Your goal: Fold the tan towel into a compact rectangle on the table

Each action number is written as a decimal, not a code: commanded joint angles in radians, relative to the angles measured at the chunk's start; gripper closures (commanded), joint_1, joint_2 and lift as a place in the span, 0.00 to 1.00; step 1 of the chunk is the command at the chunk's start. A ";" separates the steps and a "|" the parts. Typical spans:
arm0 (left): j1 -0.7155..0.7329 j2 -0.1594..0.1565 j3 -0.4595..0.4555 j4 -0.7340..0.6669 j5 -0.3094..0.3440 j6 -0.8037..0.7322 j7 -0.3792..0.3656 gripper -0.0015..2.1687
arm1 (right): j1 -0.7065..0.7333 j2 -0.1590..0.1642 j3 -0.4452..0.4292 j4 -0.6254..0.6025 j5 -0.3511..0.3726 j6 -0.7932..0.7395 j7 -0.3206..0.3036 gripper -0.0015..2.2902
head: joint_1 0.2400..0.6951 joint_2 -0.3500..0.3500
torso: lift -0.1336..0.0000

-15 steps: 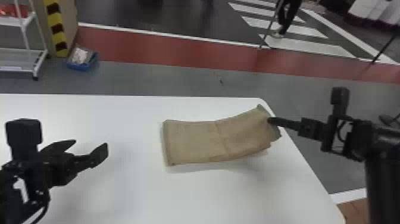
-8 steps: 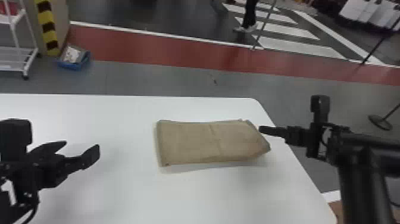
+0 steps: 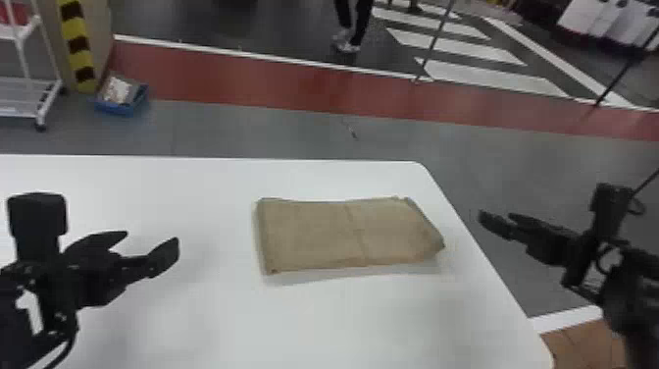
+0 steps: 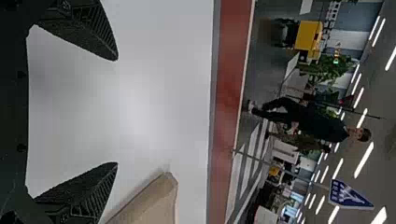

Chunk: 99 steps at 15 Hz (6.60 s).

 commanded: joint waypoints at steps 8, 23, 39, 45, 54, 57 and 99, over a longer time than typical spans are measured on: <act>-0.069 -0.039 -0.189 0.090 0.066 0.017 0.074 0.19 | 0.173 0.056 -0.121 0.057 -0.117 -0.327 0.040 0.04 | 1.00 0.00 | 0.07; -0.163 -0.128 -0.371 0.169 0.017 0.017 0.233 0.27 | 0.174 0.049 -0.110 0.084 -0.151 -0.407 0.063 0.04 | 1.00 0.00 | 0.07; -0.085 -0.102 -0.278 0.028 -0.012 0.189 0.225 0.79 | 0.161 0.046 -0.095 0.072 -0.139 -0.391 0.060 0.04 | 1.00 0.00 | 0.07; 0.056 -0.010 -0.057 -0.230 0.017 0.434 0.195 0.79 | 0.151 0.054 -0.052 0.046 -0.136 -0.352 0.053 0.04 | 1.00 0.00 | 0.07; 0.145 0.009 0.050 -0.339 0.019 0.373 0.103 0.01 | 0.125 0.134 0.019 -0.077 -0.124 -0.183 0.014 0.06 | 1.00 0.00 | 0.07; 0.170 0.009 0.053 -0.361 0.016 0.290 0.104 0.01 | 0.105 0.155 0.080 -0.144 -0.122 -0.057 -0.066 0.09 | 1.00 0.00 | 0.07; 0.060 0.004 -0.229 -0.071 -0.109 -0.026 0.155 0.60 | 0.010 0.184 0.490 -0.224 -0.147 0.299 -0.391 0.42 | 1.00 0.11 | 0.07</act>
